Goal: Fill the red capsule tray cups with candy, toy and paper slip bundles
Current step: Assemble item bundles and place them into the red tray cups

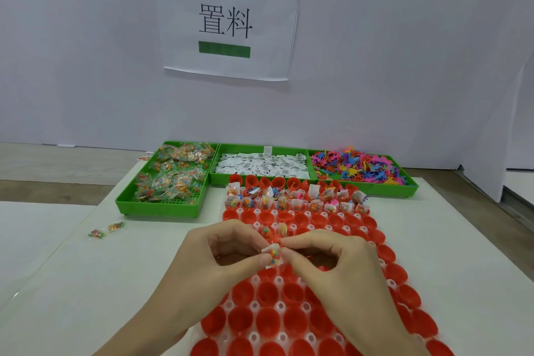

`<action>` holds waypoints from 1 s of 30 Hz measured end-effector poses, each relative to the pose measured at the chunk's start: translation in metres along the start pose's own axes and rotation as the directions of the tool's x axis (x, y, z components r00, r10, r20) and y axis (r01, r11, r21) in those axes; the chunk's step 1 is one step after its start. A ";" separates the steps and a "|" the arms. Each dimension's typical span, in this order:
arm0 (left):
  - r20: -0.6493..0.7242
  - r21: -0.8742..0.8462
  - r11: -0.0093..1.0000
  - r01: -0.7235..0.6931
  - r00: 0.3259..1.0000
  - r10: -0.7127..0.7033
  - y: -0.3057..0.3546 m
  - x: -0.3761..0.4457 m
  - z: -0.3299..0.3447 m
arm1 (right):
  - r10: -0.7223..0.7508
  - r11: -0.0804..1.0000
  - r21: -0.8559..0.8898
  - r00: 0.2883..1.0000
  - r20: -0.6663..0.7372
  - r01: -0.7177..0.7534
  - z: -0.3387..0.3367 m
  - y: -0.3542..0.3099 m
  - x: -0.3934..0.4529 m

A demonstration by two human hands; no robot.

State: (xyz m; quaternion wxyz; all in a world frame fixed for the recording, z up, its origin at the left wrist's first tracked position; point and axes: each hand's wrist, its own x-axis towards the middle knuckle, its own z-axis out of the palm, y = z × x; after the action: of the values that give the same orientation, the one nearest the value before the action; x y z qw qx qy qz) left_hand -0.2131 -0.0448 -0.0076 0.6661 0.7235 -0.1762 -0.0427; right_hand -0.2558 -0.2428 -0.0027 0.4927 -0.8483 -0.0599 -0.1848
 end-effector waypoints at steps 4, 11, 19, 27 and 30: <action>0.014 0.027 1.000 0.006 1.000 -0.006 0.001 0.001 -0.003 | 0.036 0.995 0.093 0.998 0.060 -0.042 -0.003 0.001 0.001; -0.033 -0.008 1.000 0.023 0.999 -0.024 0.001 0.002 0.000 | 0.017 0.987 0.153 0.971 0.237 -0.054 -0.014 0.000 0.008; 0.038 0.085 0.991 -0.105 0.994 0.102 0.005 0.029 0.019 | 0.010 0.997 0.067 0.949 0.315 -0.032 -0.041 0.008 0.036; -0.003 0.295 0.928 -0.226 0.971 0.238 -0.003 0.079 0.040 | 0.126 0.986 -0.143 0.930 0.347 -0.080 -0.058 0.023 0.088; 0.054 0.401 0.874 -0.274 0.959 0.277 -0.012 0.085 0.044 | 0.207 0.964 -0.238 0.902 0.380 -0.121 -0.056 0.031 0.094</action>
State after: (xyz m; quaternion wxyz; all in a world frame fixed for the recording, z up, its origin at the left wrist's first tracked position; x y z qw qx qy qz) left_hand -0.1443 -0.1130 -0.0093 0.5018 0.8130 -0.2805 0.0918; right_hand -0.1741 -0.3144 0.0325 0.3921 -0.9169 -0.0680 0.0300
